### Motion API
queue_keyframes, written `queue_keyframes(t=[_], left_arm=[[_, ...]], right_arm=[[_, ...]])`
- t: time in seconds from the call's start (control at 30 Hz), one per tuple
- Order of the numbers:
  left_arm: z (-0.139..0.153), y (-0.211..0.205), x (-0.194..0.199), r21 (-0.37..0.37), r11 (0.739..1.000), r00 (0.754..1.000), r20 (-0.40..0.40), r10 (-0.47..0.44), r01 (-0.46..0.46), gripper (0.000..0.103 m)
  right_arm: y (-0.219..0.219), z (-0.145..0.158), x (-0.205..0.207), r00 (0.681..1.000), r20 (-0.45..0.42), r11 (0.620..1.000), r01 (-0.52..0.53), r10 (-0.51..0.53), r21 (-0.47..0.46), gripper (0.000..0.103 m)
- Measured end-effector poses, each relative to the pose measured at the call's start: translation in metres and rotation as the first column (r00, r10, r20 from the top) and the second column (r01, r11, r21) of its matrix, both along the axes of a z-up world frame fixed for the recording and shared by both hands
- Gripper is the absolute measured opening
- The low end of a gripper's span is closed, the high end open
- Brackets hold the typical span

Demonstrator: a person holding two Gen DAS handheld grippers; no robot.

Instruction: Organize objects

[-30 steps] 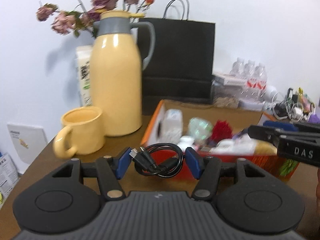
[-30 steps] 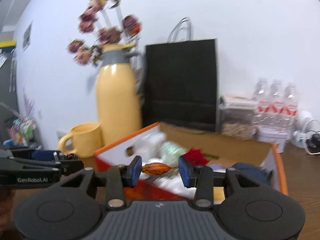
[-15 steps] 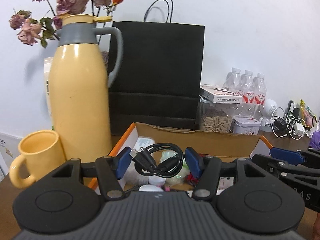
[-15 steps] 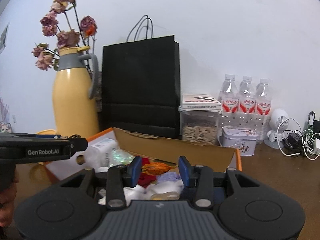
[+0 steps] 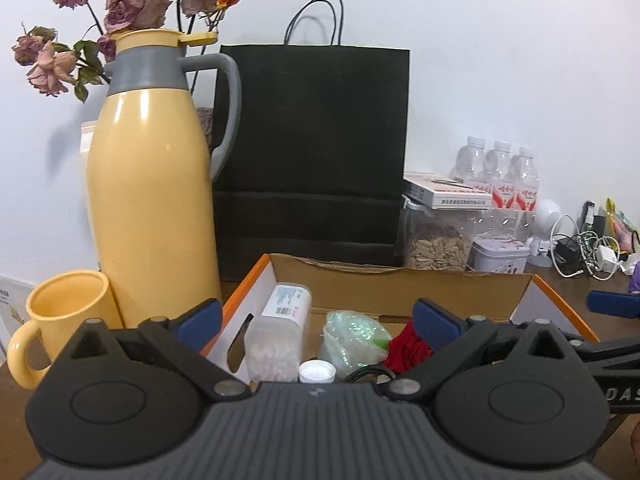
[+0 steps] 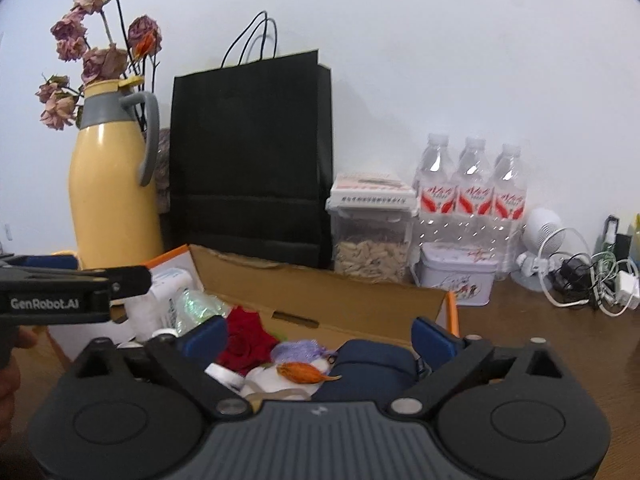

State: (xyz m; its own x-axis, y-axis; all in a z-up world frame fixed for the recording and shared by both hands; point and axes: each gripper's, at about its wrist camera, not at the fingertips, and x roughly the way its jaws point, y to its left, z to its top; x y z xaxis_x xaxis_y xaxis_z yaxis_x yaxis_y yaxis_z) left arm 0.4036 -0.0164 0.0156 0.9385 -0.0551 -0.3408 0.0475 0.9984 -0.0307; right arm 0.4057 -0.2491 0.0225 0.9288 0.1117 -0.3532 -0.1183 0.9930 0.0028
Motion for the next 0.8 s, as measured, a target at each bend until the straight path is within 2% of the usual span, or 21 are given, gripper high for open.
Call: queue_keyframes(t=[0.3,0.53,0.8], left_arm=[[0.008,0.005,-0.017,-0.004,1.000,1.000,0.008,0.008,-0.008,0.103],[0.012,0.012,-0.056,0.009,1.000,1.000,0.006,-0.015,0.015,0.103],[0.016,0.022,-0.104,0.048,0.998,0.998,-0.042,-0.040,0.042,0.103]], right_arm=[[0.003,0.009,-0.018,0.998,0.025,0.998,0.057,-0.057,-0.025,0.103],[0.009,0.014,-0.051,0.998,0.016,0.997,0.067,-0.066,-0.026,0.103],[0.026,0.017,-0.105,0.998,-0.011,0.997,0.058,-0.059,-0.040,0.103]])
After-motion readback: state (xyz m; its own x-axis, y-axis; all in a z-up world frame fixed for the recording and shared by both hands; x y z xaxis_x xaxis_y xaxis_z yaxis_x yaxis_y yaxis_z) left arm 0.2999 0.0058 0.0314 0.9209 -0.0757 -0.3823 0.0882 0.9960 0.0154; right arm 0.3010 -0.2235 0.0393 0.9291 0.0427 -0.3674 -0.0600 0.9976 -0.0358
